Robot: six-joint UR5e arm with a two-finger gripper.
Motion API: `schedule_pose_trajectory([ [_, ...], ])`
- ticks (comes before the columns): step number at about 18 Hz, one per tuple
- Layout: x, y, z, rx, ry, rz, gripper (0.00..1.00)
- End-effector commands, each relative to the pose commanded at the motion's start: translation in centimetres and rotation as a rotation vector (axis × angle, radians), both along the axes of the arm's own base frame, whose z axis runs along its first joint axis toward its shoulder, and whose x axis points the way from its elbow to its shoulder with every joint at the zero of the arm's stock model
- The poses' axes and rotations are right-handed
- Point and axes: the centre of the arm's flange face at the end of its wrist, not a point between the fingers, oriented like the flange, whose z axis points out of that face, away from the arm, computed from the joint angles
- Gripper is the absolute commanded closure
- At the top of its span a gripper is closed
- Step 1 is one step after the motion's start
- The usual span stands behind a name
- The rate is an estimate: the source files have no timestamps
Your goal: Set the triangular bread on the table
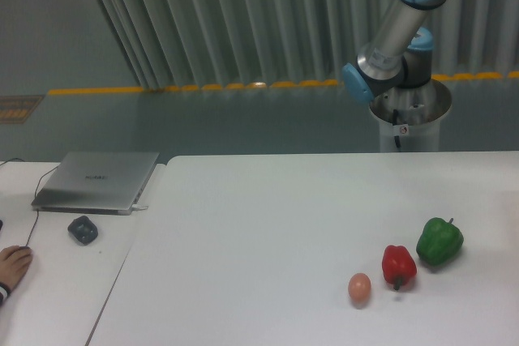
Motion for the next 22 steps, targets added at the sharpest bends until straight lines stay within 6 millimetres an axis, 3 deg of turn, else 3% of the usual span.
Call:
schedule_pose_trajectory([
  [5, 0.1, 0.1, 0.7, 0.011, -0.029, 0.012, 0.87],
  [6, 0.0, 0.1, 0.8, 0.012, -0.031, 0.012, 0.95],
  [10, -0.2, 0.1, 2.0, 0.023, -0.057, 0.014, 0.97],
  [17, 0.2, 0.3, 7.1, 0.099, -0.100, 0.019, 0.97],
  [19, 1.1, 1.6, 9.0, 0.157, -0.114, 0.038, 0.97],
  [22, 3.6, 5.4, 10.7, 0.218, -0.143, 0.173, 0.97],
])
